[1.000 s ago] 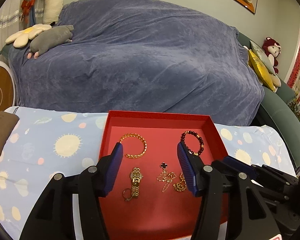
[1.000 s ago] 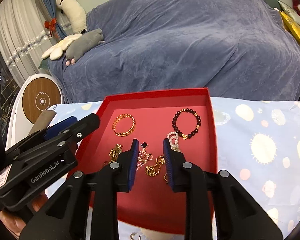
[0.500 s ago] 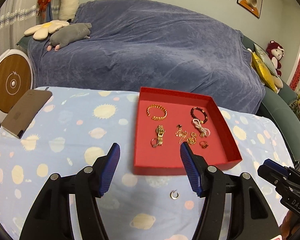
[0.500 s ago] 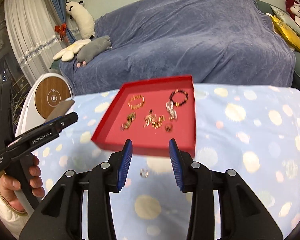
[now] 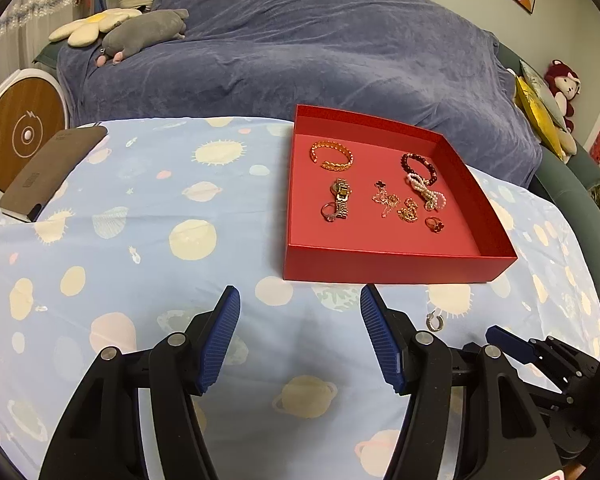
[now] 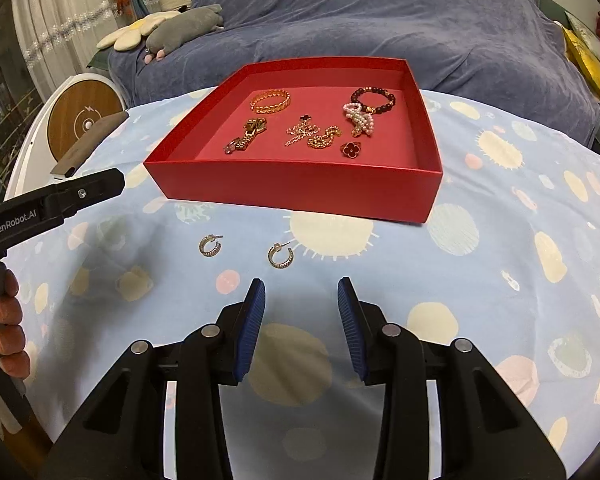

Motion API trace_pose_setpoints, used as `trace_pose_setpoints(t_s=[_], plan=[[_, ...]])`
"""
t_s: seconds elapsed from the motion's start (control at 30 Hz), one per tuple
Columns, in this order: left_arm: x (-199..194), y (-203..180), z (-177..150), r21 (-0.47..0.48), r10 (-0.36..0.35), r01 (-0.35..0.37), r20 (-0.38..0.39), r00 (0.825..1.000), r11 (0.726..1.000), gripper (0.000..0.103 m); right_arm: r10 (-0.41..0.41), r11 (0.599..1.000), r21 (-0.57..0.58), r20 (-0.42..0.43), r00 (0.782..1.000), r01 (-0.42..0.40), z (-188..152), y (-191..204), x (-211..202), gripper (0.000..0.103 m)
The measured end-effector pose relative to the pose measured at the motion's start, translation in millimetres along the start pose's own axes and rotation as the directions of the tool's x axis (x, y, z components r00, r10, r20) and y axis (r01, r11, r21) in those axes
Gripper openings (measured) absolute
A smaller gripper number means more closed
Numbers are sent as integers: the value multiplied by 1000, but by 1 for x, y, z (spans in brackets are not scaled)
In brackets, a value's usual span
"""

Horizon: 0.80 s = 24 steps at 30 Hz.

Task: Organize jewelry
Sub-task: 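Grasp a gold hoop earring with the right tool while the left tool grasps the other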

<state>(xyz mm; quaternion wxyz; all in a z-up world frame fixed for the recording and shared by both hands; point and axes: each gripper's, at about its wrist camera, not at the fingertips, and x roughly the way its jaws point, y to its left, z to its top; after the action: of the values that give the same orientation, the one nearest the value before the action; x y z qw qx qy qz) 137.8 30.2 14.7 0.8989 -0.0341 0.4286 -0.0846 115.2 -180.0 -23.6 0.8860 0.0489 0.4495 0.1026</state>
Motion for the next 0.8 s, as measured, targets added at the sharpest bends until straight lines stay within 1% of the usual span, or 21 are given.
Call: trace_pose_setpoints(t_s=[0.2, 0.4, 0.8], plan=[[6, -5, -3, 16, 0, 0, -21, 1000, 1000, 60, 2, 1000, 18, -10, 1000, -2, 5, 1, 10, 36], [11, 1, -6, 12, 11, -11, -41, 999, 1000, 60, 5, 1000, 11, -20, 1000, -5, 6, 5, 15, 36], [7, 11, -14, 7, 27, -26, -48, 998, 1000, 60, 3, 1000, -17, -19, 1000, -3, 13, 20, 29, 36]])
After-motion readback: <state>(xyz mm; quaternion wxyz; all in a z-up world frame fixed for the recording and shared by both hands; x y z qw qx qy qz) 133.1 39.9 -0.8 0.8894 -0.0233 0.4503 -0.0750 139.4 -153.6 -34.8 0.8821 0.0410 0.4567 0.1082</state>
